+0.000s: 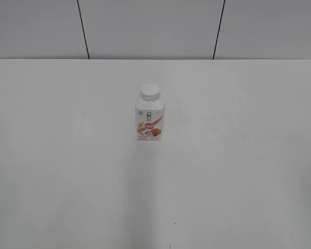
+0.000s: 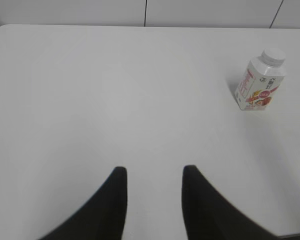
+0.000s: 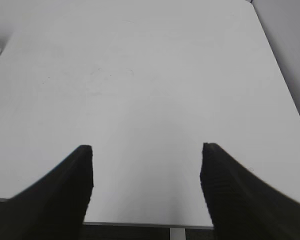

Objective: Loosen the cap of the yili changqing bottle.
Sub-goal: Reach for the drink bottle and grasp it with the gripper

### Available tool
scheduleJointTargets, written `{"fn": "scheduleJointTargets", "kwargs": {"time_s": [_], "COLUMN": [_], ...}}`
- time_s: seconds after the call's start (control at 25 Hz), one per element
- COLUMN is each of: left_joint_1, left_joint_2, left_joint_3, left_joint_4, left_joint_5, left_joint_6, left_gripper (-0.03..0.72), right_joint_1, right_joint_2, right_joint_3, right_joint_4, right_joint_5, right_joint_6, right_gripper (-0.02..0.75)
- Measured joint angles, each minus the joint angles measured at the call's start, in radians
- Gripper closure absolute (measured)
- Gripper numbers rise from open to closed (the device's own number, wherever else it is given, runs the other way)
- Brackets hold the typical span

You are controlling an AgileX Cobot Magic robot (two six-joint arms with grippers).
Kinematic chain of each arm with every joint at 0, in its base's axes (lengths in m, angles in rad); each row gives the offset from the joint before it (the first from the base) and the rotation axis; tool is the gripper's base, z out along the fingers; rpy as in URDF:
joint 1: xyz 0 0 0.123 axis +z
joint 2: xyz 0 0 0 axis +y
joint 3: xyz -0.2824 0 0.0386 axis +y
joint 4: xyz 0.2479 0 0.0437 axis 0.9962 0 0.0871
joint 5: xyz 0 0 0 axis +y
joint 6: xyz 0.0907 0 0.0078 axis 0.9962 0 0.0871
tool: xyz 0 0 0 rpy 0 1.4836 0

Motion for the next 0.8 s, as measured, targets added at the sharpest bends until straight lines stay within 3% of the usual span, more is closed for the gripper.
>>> {"fn": "scheduleJointTargets", "kwargs": {"time_s": [0.8], "left_joint_1": [-0.004], "left_joint_2": [0.000], "left_joint_3": [0.000], "left_joint_4": [0.000], "left_joint_5": [0.000], "left_joint_6": [0.000], "left_gripper": [0.449], "right_joint_1": [0.000], "right_joint_2": [0.000], "right_joint_3": [0.000], "right_joint_4": [0.000], "right_joint_5": [0.000], "right_joint_6": [0.000], "right_gripper": [0.204]}}
